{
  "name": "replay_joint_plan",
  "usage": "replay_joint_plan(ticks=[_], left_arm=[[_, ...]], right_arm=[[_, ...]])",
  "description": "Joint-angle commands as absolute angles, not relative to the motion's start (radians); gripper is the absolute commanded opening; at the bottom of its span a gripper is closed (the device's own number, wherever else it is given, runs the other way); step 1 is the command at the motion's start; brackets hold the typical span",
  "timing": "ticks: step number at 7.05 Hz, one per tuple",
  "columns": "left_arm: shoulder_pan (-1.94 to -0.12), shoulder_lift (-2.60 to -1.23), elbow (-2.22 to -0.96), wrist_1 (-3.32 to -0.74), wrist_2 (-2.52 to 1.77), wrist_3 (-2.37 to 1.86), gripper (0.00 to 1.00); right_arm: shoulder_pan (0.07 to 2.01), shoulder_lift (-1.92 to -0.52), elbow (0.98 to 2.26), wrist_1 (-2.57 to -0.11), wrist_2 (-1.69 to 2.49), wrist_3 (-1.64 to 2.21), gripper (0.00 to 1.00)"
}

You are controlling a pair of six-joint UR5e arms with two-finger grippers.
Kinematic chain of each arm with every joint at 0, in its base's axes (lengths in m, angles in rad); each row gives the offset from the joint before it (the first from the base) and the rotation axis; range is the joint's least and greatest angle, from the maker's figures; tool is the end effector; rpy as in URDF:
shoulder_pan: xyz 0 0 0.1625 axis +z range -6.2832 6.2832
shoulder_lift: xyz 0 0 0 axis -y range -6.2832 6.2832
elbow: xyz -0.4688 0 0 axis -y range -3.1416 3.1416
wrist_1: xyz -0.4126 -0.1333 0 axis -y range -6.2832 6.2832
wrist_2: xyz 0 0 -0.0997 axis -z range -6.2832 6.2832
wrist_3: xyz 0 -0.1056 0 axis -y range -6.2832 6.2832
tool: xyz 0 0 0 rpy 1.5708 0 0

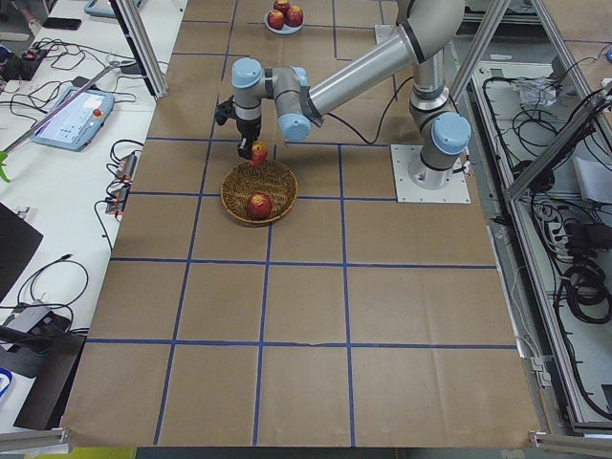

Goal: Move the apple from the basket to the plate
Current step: 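Lift the yellow-red apple and carry it toward the table center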

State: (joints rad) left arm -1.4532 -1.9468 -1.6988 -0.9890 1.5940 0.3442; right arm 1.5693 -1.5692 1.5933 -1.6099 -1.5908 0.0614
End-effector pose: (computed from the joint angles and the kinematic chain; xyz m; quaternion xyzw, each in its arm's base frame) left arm -0.0547 -0.6520 0.3018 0.1125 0.9928 -0.0352 0.0202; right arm 0.1304 -0.5147 0.5173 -0.0315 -0.9994 0.0078 0.0098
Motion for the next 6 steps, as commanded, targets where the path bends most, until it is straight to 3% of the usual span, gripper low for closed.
replay_joint_plan(ticks=[1, 4, 6], left_arm=[[-1.639, -1.973, -1.579, -1.095, 1.595, 0.034, 0.38], [-1.891, -2.167, -1.412, -1.098, 1.637, -0.320, 0.38], [-1.966, -2.273, -1.344, -1.097, 1.652, -0.366, 0.42]], right_arm=[[1.569, -1.569, 1.592, -1.609, -1.591, 0.061, 1.00], [1.569, -1.569, 1.594, -1.609, -1.591, 0.061, 1.00], [1.569, -1.569, 1.594, -1.609, -1.591, 0.061, 1.00]])
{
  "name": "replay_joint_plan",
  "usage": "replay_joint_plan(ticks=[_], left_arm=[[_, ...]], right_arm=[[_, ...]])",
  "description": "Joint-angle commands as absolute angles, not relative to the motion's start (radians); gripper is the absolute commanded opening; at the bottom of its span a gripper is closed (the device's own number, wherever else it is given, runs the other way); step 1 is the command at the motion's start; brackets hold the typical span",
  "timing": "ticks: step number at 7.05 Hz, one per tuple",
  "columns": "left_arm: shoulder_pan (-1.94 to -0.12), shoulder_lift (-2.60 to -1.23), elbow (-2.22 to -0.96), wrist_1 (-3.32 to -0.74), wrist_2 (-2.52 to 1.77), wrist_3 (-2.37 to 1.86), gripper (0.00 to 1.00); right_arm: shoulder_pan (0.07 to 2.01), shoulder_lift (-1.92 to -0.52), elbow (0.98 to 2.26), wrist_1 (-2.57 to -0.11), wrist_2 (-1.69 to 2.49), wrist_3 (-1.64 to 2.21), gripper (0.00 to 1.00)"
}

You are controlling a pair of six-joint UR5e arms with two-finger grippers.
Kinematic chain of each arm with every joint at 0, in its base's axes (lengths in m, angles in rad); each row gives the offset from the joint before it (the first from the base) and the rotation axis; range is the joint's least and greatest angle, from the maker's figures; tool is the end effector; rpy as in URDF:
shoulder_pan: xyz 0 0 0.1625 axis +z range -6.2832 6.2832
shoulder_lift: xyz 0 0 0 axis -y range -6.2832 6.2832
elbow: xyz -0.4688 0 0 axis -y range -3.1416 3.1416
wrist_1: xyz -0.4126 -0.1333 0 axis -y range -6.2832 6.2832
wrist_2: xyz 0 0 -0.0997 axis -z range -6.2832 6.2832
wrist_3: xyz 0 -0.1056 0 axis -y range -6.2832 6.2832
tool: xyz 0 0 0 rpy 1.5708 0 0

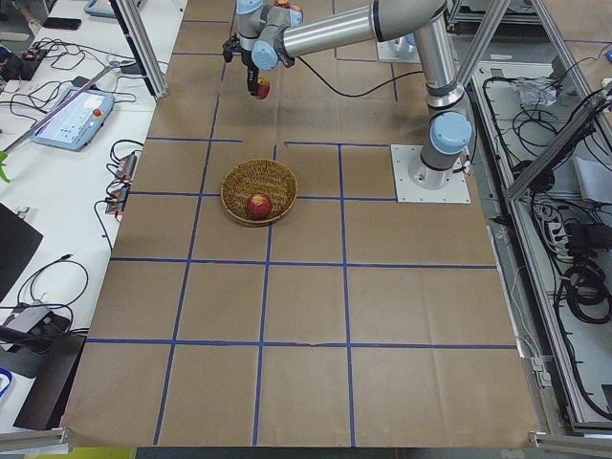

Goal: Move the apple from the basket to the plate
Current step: 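Lift the yellow-red apple and carry it toward the table center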

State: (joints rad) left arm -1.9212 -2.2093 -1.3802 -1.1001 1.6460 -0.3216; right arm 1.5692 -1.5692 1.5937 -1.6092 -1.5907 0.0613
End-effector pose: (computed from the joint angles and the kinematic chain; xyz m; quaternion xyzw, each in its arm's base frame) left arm -0.3764 -0.6646 0.2572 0.0140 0.9991 -0.0231 0.0317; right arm 0.1304 -0.5146 0.5170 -0.0315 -0.9994 0.0072 0.0097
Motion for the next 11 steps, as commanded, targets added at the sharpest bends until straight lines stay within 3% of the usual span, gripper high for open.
replay_joint_plan(ticks=[1, 4, 6, 9, 11], left_arm=[[-1.970, -2.289, -1.341, -1.095, 1.646, -0.368, 0.43], [-1.971, -2.293, -1.341, -1.094, 1.643, -0.367, 0.51], [-1.971, -2.292, -1.348, -1.094, 1.640, -0.367, 0.71], [-1.968, -2.290, -1.341, -1.094, 1.637, -0.361, 0.75], [-1.959, -2.267, -1.316, -1.092, 1.635, -0.353, 0.98]], right_arm=[[1.569, -1.569, 1.594, -1.609, -1.591, 0.061, 1.00], [1.569, -1.569, 1.594, -1.609, -1.589, 0.061, 1.00], [1.569, -1.569, 1.594, -1.609, -1.589, 0.061, 1.00], [1.569, -1.569, 1.594, -1.609, -1.589, 0.061, 1.00], [1.569, -1.569, 1.592, -1.609, -1.589, 0.061, 1.00]])
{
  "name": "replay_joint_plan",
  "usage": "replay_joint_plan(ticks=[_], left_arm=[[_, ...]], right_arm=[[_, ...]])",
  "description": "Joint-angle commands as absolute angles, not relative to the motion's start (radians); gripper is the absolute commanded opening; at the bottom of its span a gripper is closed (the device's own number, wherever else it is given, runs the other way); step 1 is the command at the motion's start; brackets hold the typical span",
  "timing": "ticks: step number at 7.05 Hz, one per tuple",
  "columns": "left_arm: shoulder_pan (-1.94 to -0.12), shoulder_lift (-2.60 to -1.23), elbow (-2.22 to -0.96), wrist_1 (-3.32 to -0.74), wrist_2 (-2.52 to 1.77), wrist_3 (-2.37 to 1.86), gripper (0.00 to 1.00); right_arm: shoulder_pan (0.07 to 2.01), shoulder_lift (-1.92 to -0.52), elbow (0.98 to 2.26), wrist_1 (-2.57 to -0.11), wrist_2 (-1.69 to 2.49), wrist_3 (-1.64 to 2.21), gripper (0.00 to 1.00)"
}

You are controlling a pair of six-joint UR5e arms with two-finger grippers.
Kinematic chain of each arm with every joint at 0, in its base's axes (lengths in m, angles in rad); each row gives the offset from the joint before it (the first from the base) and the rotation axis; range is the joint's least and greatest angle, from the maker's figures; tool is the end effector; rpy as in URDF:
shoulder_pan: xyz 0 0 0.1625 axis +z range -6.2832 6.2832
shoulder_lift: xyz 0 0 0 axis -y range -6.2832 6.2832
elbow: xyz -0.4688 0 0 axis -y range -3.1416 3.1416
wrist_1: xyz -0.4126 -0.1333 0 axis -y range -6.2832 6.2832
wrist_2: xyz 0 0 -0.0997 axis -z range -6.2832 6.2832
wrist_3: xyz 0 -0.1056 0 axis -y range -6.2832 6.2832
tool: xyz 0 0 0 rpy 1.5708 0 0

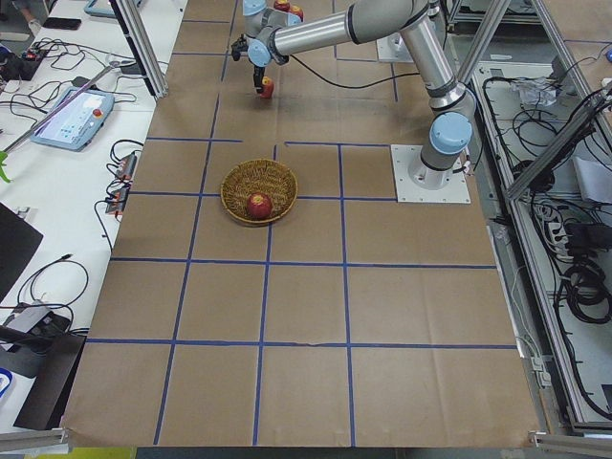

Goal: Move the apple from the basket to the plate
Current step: 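Set the apple on the table center and open the left gripper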

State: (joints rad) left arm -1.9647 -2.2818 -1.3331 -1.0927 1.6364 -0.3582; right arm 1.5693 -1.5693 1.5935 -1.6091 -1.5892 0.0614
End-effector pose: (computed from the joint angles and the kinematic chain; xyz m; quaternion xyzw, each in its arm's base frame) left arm -0.4135 -0.6657 0.2247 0.0178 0.9993 -0.0143 0.0296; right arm 0.1306 -0.5146 0.5172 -0.0315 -0.9994 0.0073 0.0090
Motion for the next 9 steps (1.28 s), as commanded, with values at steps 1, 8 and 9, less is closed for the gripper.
replay_joint_plan(ticks=[1, 8, 9], left_arm=[[-1.957, -2.254, -1.289, -1.106, 1.640, -0.341, 0.98], [-1.663, -1.653, -1.450, -1.545, 1.637, 0.169, 0.99], [-1.581, -1.549, -1.463, -1.642, 1.637, 0.207, 0.99]], right_arm=[[1.569, -1.568, 1.592, -1.609, -1.591, 0.061, 1.00], [1.569, -1.566, 1.594, -1.614, -1.589, 0.061, 1.00], [1.569, -1.565, 1.594, -1.623, -1.589, 0.061, 1.00]])
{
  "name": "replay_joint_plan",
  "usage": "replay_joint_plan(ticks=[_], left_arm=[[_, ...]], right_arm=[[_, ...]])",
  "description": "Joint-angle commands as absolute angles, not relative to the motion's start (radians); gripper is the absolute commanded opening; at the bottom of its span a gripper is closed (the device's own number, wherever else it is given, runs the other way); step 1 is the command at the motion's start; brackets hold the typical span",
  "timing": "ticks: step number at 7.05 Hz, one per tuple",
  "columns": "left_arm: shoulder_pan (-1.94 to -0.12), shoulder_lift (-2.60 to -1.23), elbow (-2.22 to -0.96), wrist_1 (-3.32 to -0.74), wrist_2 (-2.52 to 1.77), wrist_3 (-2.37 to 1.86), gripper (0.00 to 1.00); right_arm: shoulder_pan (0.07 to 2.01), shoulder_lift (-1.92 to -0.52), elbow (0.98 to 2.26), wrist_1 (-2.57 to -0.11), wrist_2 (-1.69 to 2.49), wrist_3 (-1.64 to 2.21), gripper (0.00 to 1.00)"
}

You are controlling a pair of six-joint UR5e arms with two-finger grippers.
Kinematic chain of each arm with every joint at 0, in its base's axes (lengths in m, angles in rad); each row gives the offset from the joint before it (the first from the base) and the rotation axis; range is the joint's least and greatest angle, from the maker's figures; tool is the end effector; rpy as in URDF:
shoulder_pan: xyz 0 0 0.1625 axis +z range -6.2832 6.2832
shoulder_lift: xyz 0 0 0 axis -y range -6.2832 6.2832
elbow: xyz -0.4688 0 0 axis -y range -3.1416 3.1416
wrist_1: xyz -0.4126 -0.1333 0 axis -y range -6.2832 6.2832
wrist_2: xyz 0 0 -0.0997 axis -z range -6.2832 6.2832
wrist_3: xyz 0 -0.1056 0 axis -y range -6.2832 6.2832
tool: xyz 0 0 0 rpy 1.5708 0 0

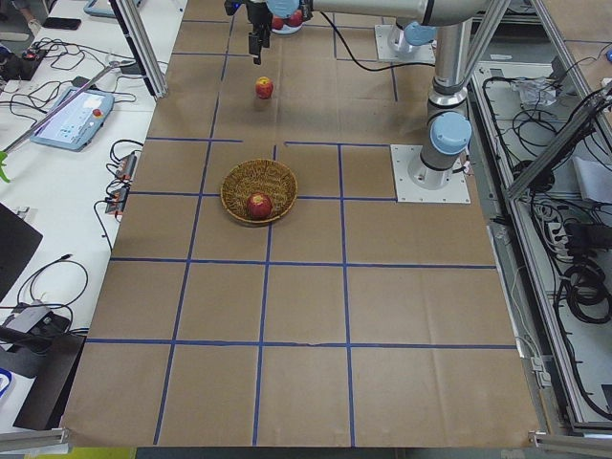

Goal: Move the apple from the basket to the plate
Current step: 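Move the right gripper to the apple while the left gripper returns over the basket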

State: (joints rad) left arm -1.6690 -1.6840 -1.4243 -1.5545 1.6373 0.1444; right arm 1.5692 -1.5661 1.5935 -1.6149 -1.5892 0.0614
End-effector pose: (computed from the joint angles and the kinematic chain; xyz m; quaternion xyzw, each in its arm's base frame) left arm -0.1816 -0.5550 0.5417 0.1201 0.9919 -0.0240 0.0338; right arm 0.1305 -0.5163 0.5161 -0.0316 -0.9994 0.0086 0.0089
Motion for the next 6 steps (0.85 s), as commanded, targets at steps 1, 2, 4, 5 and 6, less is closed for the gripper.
replay_joint_plan(ticks=[1, 2, 4, 5, 6], left_arm=[[-1.519, -1.502, -1.482, -1.714, 1.611, 0.215, 0.99], [-1.493, -1.493, -1.492, -1.721, 1.498, 0.218, 0.99], [-1.505, -1.441, -1.538, -1.727, 1.582, 0.204, 0.99], [-1.506, -1.418, -1.590, -1.718, 1.583, 0.215, 0.99], [-1.509, -1.402, -1.618, -1.718, 1.583, 0.219, 0.99]], right_arm=[[1.571, -1.562, 1.591, -1.629, -1.586, 0.063, 1.00], [1.571, -1.554, 1.586, -1.629, -1.585, 0.063, 1.00], [1.621, -1.498, 1.537, -1.631, -1.585, 0.093, 1.00], [1.708, -1.430, 1.482, -1.650, -1.588, 0.171, 1.00], [1.779, -1.339, 1.418, -1.673, -1.588, 0.252, 1.00]])
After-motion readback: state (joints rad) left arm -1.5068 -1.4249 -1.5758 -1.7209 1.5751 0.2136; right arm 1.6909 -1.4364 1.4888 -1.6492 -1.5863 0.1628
